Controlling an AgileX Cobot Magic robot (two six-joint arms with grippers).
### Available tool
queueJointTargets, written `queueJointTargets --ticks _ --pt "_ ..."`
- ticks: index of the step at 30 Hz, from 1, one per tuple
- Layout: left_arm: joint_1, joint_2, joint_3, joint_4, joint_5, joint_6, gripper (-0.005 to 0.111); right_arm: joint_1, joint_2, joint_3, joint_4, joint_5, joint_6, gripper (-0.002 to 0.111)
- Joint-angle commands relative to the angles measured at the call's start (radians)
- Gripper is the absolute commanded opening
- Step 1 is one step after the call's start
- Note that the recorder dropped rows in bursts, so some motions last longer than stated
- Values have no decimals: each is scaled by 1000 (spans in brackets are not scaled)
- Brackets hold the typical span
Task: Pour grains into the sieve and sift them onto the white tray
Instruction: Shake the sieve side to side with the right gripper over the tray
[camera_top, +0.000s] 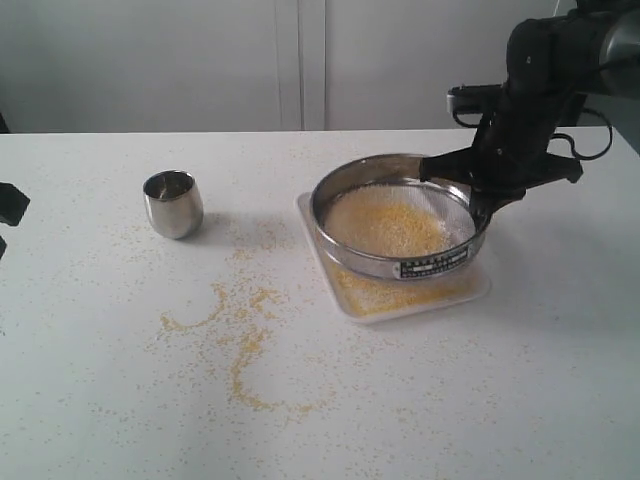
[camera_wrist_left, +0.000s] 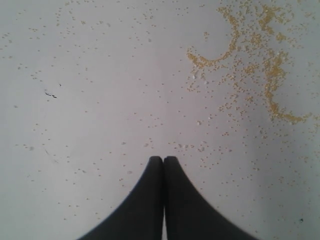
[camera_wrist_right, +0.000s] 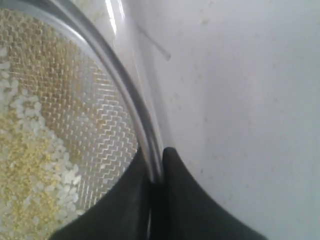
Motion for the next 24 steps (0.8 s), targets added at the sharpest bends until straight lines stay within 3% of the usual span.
queueJointTargets --ticks 1,4,6,10,11,13,16,18,22,24 --pt "1 -11 8 0 9 0 0 -5 -12 -11 27 -199 48 0" --pt "1 -11 8 0 9 0 0 -5 -43 -18 6 40 6 0" --pt "1 -11 8 0 9 0 0 -5 -64 5 -14 91 6 0" --pt "1 -11 8 2 9 0 0 -5 -40 60 40 -306 83 0" --pt "1 -11 8 2 9 0 0 -5 -30 61 81 -333 80 0" --pt "1 -11 8 3 9 0 0 -5 -23 61 115 -252 78 0" --pt "1 -11 8 6 9 0 0 -7 -40 64 34 -24 43 0" --pt "1 -11 8 6 9 0 0 -7 -49 71 -3 29 68 0" --pt "1 -11 8 6 9 0 0 -5 -31 90 27 -290 166 0" --pt "1 -11 8 6 9 0 0 -5 -12 81 84 -330 168 0"
